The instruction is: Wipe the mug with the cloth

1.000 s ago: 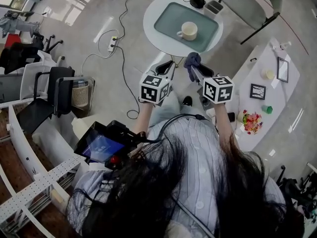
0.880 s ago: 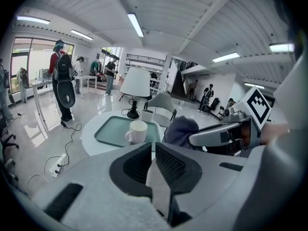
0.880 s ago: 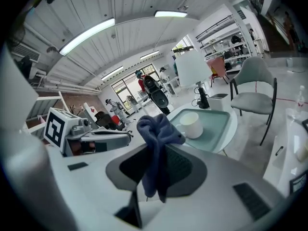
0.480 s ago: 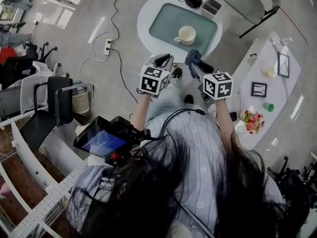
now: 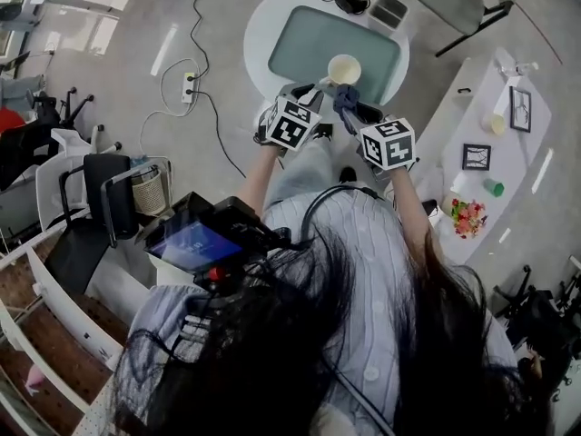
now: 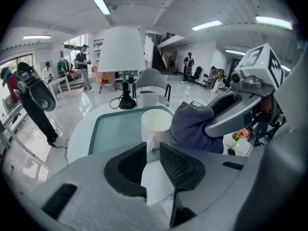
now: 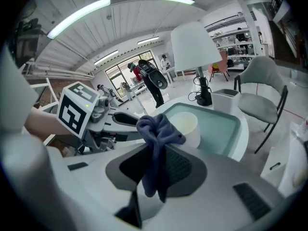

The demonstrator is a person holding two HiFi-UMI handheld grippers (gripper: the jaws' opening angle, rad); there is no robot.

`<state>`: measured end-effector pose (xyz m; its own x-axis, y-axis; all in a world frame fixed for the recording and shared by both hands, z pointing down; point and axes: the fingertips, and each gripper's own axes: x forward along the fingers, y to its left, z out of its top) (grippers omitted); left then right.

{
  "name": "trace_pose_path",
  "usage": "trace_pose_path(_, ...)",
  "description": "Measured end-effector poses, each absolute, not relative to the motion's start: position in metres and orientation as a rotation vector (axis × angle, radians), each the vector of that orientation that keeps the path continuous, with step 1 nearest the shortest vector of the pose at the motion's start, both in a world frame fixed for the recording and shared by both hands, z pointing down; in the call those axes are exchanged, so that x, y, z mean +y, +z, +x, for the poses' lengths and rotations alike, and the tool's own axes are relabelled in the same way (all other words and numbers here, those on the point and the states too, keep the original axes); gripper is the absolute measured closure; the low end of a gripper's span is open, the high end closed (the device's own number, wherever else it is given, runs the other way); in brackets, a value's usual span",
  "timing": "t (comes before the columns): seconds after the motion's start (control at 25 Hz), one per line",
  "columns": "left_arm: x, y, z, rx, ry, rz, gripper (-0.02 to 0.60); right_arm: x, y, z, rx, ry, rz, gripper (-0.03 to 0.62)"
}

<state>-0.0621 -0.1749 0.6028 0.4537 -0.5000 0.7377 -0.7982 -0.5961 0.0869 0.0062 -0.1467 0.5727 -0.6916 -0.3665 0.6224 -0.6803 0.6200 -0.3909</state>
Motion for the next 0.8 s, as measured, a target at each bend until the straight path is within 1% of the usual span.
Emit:
trace_pose_path(0.08,-0.18,0.614,-0.061,-1.03,1.02,2.309,0.477,-0.148,0.579,0.0,-2.339,0.839,0.801,0.488)
trace_pose_path(0.16,-0.185,0.624,-0.058,-0.973,1.064,2.33,0.464,-0.148,0.585,-0.003,-2.321,0.834,0.782,0.488)
trace_pose_path(0.4,-0.194,0.647,-0.06,-0.809,1.157,2.377,0.463,-0.153,0.603,-0.017,-2.27,0.855,0.748,0.488)
trace_pose_path(0.8,-0.195,0.651,-0.049,-0.733,1.208,2.434,0.469,-0.151,0.611,-0.019,-2.235,0.882,0.738,0.488)
